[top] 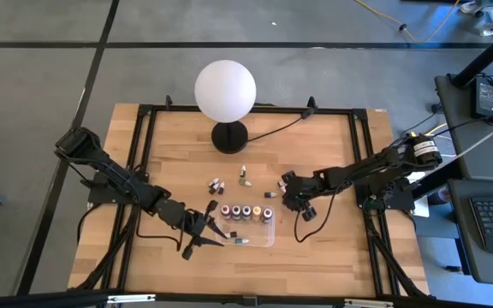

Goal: Pick & Place food coloring
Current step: Put the small green food coloring bottle into the transparent bin, then put the small red food coloring bottle into the transparent bin

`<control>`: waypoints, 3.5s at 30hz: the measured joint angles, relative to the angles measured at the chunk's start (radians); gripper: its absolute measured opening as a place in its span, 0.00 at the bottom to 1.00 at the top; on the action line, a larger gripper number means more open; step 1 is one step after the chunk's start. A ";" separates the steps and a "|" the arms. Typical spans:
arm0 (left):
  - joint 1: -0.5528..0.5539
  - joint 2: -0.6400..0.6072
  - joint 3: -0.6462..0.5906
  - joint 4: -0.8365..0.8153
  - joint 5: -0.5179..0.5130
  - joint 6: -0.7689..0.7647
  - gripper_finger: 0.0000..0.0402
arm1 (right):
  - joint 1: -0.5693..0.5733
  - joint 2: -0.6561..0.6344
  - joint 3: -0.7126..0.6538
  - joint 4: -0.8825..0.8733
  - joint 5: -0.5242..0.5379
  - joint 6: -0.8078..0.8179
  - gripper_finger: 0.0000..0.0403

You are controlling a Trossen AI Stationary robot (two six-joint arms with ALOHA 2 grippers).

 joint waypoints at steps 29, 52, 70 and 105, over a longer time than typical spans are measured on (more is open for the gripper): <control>0.000 0.000 0.000 0.000 0.000 0.000 0.24 | 0.139 -0.129 0.387 -0.508 0.331 0.416 0.21; 0.000 0.000 0.001 -0.007 0.000 -0.009 0.24 | 0.427 0.171 0.563 -0.171 0.491 0.525 0.22; 0.000 0.000 0.001 -0.021 0.000 -0.019 0.25 | 0.426 0.330 0.574 -0.116 0.472 0.551 0.22; -0.001 0.000 0.001 -0.021 0.000 -0.018 0.25 | 0.514 0.126 0.611 -0.195 0.433 0.492 0.34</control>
